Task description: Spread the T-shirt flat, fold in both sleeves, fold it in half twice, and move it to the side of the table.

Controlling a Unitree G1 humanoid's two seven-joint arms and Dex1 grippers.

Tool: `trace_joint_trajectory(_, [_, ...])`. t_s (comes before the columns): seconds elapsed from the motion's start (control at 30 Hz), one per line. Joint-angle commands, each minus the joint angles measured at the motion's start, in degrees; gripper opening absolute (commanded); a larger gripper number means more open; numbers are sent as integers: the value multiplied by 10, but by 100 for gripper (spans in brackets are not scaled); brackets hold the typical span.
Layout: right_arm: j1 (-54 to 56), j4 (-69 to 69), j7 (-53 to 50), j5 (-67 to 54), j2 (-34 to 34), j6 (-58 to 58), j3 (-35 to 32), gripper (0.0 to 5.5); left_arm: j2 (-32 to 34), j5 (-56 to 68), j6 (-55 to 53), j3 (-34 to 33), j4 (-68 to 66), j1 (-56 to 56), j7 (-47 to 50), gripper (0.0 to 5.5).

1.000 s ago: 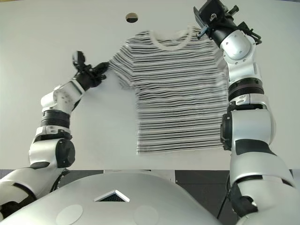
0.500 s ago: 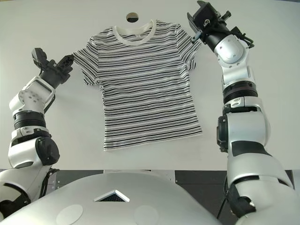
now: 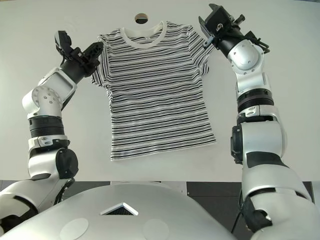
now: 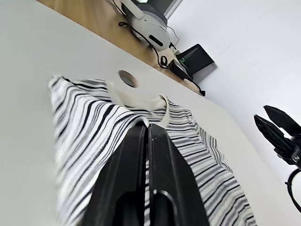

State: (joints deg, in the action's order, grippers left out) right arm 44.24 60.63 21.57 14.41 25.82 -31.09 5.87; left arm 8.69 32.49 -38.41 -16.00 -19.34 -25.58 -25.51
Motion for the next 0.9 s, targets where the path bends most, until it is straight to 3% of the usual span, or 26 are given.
trace_joint_trajectory(0.03, [3,14,-1,-3,4,7,0,176,-22,-4,-3,18,-4,-15,11,12])
trace_joint_trajectory(0.33, [12,55,-9,-14,3,22,-14,176,-50,-31,49,35,-102,-49,11,12])
trace_joint_trajectory(0.7, [47,144,90,-156,-7,182,-146,176,-80,-5,86,-5,-189,-93,-8,175])
trace_joint_trajectory(0.9, [44,156,121,-183,-20,250,-179,257,-102,26,80,-2,-107,-74,-39,260])
